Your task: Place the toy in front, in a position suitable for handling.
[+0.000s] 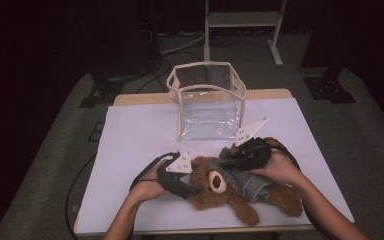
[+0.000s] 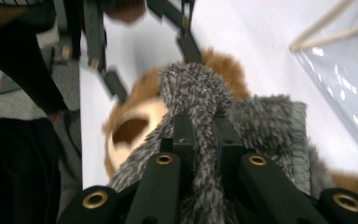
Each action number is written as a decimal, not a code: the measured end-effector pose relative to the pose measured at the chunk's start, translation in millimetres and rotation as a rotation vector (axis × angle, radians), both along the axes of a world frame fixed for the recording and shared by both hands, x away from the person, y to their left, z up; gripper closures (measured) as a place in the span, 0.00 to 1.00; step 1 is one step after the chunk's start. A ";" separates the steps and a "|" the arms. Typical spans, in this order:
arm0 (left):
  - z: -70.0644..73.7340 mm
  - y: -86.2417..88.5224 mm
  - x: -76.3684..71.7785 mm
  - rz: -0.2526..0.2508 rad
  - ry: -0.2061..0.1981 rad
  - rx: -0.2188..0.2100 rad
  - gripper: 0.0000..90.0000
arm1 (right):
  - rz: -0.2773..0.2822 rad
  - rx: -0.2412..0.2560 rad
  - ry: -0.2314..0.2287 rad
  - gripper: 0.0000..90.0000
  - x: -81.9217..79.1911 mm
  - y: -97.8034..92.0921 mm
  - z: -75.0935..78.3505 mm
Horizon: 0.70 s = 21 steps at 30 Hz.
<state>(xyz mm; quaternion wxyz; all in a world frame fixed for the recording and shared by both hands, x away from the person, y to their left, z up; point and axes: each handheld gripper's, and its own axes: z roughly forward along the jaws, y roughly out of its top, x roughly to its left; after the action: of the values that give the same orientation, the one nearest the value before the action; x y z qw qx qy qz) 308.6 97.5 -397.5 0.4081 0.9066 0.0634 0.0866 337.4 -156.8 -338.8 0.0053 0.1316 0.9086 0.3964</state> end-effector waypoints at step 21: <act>1.3 -4.9 -4.1 -0.023 0.013 -0.004 0.31 | 0.031 -0.038 -0.037 0.91 -1.1 10.3 1.0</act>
<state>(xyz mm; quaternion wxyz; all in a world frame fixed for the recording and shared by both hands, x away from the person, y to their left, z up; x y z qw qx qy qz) 304.4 92.6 -396.2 0.4104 0.9070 0.0557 0.0760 336.3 -146.5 -337.7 0.0184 0.1100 0.9177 0.3814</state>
